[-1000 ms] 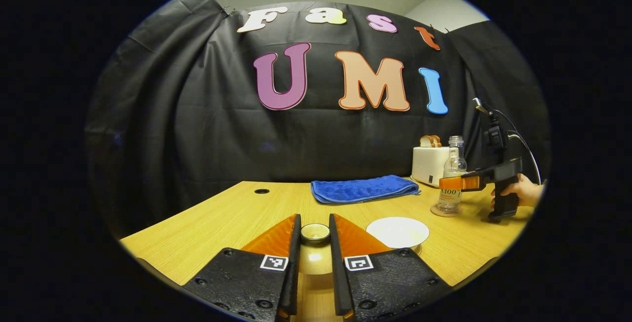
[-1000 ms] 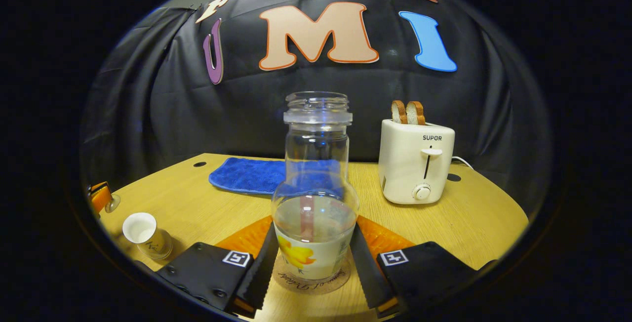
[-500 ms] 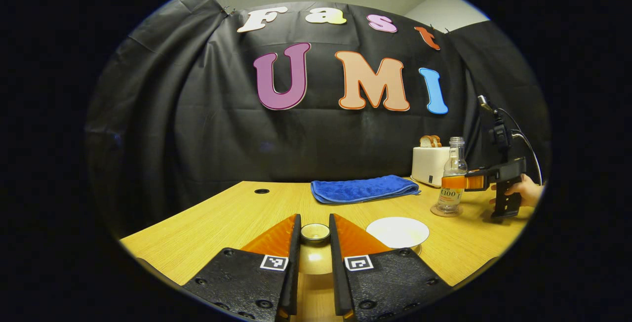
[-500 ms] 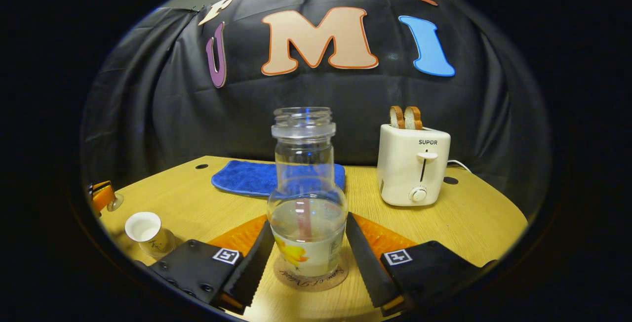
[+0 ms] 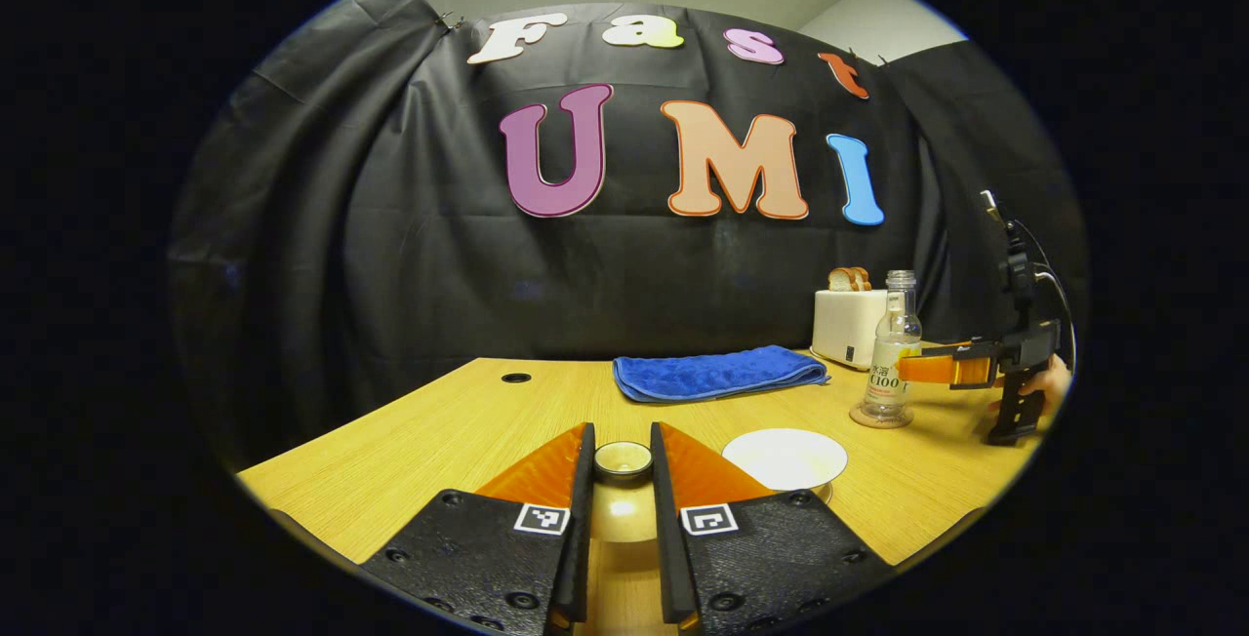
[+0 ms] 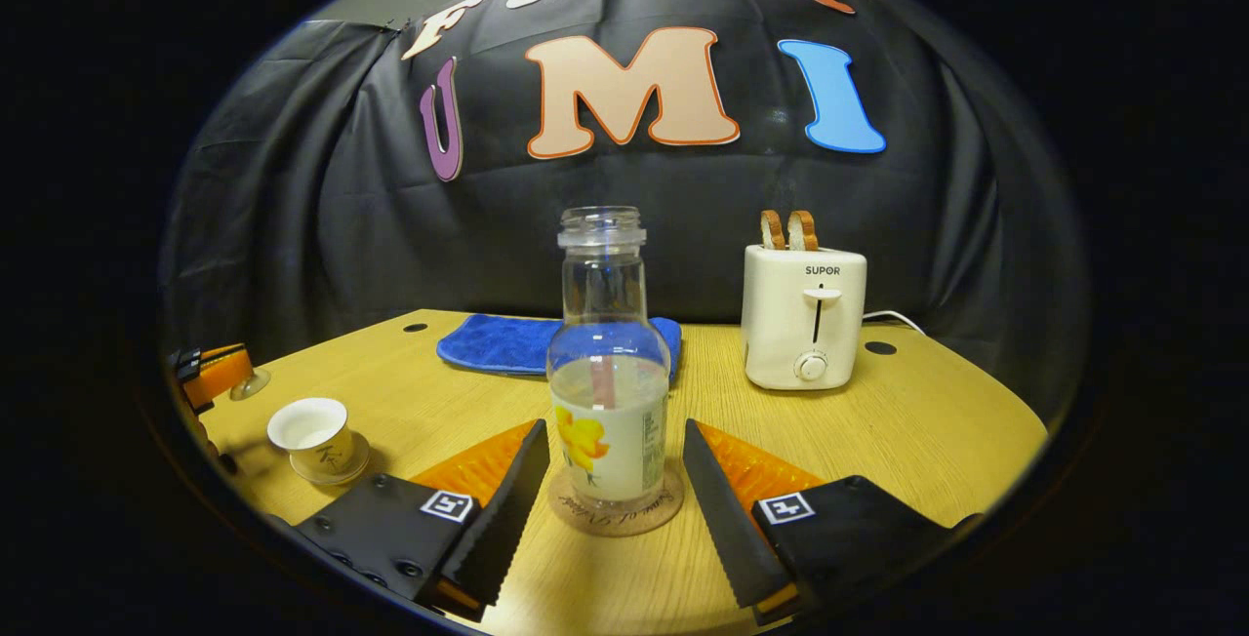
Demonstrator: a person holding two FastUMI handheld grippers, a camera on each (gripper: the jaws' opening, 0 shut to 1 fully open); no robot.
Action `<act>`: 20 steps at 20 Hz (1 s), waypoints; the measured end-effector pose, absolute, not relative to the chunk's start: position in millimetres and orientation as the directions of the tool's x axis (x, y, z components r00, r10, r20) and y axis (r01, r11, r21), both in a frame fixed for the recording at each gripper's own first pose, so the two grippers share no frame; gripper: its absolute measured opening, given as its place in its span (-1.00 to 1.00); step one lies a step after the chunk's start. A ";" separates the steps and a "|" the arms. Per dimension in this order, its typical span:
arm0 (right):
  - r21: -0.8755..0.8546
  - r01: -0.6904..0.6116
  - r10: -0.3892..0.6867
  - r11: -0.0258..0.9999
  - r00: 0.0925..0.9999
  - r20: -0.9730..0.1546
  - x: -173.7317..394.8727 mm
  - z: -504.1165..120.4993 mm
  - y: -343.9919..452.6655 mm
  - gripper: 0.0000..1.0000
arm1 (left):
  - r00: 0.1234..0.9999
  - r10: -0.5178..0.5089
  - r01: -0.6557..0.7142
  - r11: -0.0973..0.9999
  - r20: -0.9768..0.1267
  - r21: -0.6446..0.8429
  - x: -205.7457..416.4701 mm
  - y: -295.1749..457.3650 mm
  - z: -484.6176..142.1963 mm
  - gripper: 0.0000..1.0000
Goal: Open the teacup lid with one hand, grasp the water bottle and pour water into the teacup with the other hand; after pouring, place the water bottle on the coaster and then close the teacup lid.
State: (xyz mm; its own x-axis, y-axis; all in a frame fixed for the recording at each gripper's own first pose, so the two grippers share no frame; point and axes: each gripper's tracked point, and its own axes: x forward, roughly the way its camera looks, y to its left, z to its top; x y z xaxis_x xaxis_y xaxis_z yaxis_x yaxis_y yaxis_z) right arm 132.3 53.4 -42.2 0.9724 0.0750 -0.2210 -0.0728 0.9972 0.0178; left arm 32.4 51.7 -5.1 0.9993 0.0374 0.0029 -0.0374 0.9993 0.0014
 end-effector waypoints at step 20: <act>-0.003 -0.054 0.054 0.999 0.998 -0.010 42.4 -8.4 42.2 0.77 | 0.996 -0.085 0.085 0.996 -0.003 -0.001 62.1 11.4 -6.2 -0.46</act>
